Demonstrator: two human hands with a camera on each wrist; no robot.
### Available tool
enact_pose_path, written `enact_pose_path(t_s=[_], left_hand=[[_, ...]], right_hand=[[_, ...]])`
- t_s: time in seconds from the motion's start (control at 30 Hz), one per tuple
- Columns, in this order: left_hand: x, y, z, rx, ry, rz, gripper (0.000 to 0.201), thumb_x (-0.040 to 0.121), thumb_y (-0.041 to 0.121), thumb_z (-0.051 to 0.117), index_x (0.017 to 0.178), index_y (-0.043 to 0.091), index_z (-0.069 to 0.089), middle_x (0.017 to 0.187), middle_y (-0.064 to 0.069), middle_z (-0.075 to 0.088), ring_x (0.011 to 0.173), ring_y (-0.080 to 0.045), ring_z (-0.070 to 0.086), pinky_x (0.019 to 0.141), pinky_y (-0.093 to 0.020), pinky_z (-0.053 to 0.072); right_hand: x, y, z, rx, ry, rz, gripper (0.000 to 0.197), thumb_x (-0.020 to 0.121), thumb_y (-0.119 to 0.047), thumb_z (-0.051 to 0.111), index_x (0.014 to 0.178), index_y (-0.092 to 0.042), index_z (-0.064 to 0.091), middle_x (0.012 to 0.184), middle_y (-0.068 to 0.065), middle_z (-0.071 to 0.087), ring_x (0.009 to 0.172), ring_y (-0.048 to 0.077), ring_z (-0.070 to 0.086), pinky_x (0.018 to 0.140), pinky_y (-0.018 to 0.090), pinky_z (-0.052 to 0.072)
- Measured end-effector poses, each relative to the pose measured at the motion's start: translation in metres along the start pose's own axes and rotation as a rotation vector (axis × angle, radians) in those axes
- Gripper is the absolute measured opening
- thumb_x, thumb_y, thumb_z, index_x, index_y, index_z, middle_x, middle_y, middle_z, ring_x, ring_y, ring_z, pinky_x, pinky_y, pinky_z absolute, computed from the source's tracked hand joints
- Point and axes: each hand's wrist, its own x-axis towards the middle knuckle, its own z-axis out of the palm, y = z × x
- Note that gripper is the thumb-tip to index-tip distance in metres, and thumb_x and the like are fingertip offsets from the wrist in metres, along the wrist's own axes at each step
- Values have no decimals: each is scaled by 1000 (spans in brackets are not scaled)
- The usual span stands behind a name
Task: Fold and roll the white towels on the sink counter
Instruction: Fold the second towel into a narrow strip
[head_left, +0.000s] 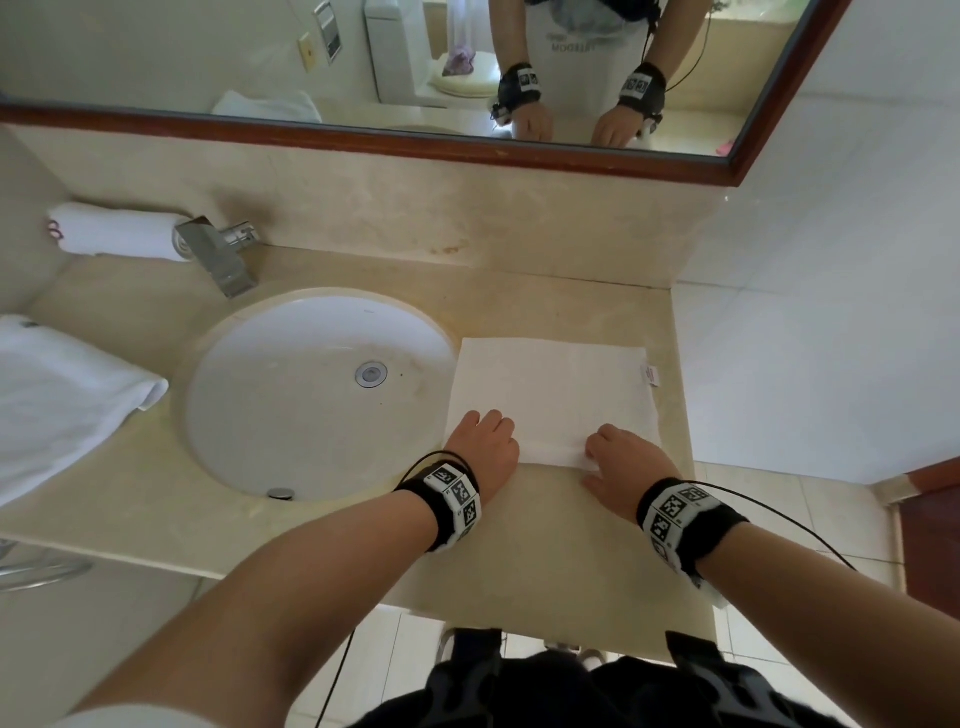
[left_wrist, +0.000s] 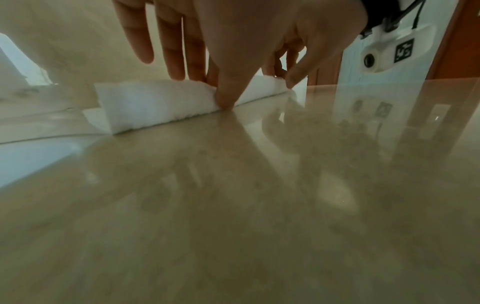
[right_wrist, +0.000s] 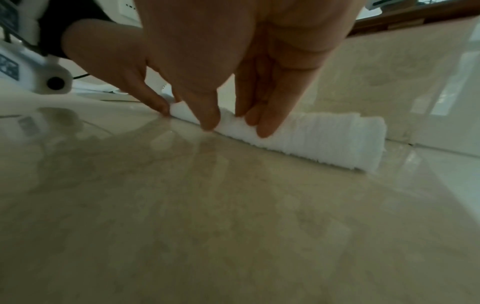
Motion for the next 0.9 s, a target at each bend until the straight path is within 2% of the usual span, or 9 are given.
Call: enact_pose_path(t_s=[0.13, 0.23, 0.3, 0.43, 0.53, 0.63, 0.67, 0.8, 0.9], left_hand=[[5, -1, 3, -29, 27, -17, 15, 58, 8, 48, 53, 18, 57, 60, 1, 59, 60, -19, 56, 56, -24, 42], [3, 0, 2, -81, -43, -13, 31, 79, -1, 32, 91, 10, 58, 89, -6, 63, 89, -27, 55, 79, -34, 41], [6, -4, 4, -94, -38, -16, 27, 85, -3, 31, 101, 7, 52, 98, -9, 61, 99, -29, 50, 85, -35, 34], [10, -10, -1, -88, -60, -22, 24, 86, -1, 34, 95, 9, 53, 94, -8, 64, 99, -28, 48, 85, -34, 32], [14, -13, -4, -117, -64, -28, 23, 82, 0, 41, 91, 8, 61, 93, -7, 63, 100, -28, 50, 87, -35, 35], [19, -14, -1, -146, -47, -81, 13, 65, -4, 57, 67, 7, 63, 78, -8, 61, 80, -30, 58, 69, -33, 42], [21, -14, 1, -156, -32, -95, 12, 64, -4, 59, 66, 7, 62, 76, -9, 60, 78, -30, 58, 67, -33, 41], [28, -12, -1, -143, -18, -135, 25, 84, -1, 39, 96, 10, 58, 97, -7, 60, 101, -28, 50, 84, -35, 35], [32, -14, -7, -153, -18, -171, 19, 86, 1, 41, 94, 13, 53, 90, -5, 65, 96, -26, 51, 80, -33, 34]], right_hand=[[3, -1, -1, -124, 20, 10, 21, 94, -20, 45, 113, -16, 54, 116, 0, 53, 109, 19, 49, 78, 31, 50], [7, -3, -1, -193, 18, 0, 25, 93, -16, 42, 111, -13, 58, 113, 1, 55, 110, 20, 47, 75, 29, 43], [10, -1, -1, -204, 9, -26, 27, 92, -17, 42, 109, -13, 62, 113, 2, 56, 109, 21, 46, 81, 29, 41], [12, 7, -1, -82, 2, -13, 28, 92, -15, 43, 115, -19, 60, 113, -1, 55, 109, 20, 46, 90, 29, 40], [12, 9, -7, 38, 35, 36, 22, 94, -16, 42, 109, -26, 54, 103, -4, 61, 104, 19, 52, 83, 28, 41], [14, 9, -9, 4, 75, 34, 21, 95, -17, 42, 103, -24, 61, 100, -4, 61, 100, 19, 51, 81, 28, 41], [15, 8, -8, -5, 77, 42, 22, 95, -16, 43, 103, -23, 62, 102, -3, 60, 100, 19, 52, 80, 29, 43], [11, 2, -4, -3, 7, 56, 22, 92, -11, 44, 108, -16, 59, 108, 1, 54, 96, 23, 59, 73, 31, 46], [6, 1, -3, -3, -7, 21, 24, 94, -25, 47, 114, -13, 54, 112, 2, 54, 102, 23, 57, 82, 32, 47]])
